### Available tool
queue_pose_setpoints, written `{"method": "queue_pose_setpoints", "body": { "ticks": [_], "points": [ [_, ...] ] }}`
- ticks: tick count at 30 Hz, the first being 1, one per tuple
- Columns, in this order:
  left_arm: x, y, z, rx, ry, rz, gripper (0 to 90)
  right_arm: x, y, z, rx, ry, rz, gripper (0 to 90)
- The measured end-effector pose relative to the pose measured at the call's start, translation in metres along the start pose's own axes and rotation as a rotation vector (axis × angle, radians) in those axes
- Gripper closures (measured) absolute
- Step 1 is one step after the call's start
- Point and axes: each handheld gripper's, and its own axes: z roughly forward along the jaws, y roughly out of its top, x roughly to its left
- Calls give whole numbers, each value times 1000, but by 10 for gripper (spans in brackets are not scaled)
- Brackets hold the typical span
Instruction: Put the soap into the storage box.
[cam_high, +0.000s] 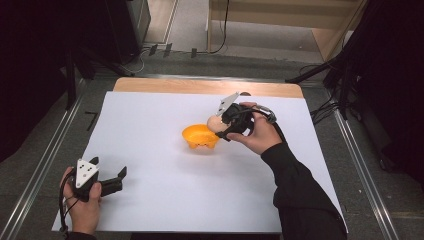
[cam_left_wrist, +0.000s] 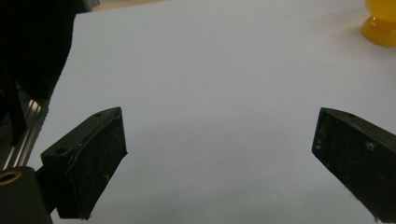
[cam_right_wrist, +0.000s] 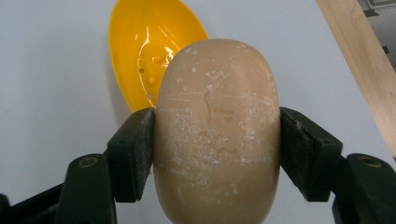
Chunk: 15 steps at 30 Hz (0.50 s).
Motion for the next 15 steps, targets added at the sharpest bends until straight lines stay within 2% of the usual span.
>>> {"method": "queue_pose_setpoints", "body": {
  "ticks": [4, 10, 15],
  "points": [
    [-3, 0, 1, 5, 13, 22, 34, -1, 8, 4, -7, 20, -17, 336],
    [0, 0, -1, -12, 7, -6, 32, 0, 19, 13, -6, 54, -39, 335],
    [1, -1, -1, -14, -8, -3, 29, 2, 25, 19, -4, 86, -66, 334]
  ]
}}
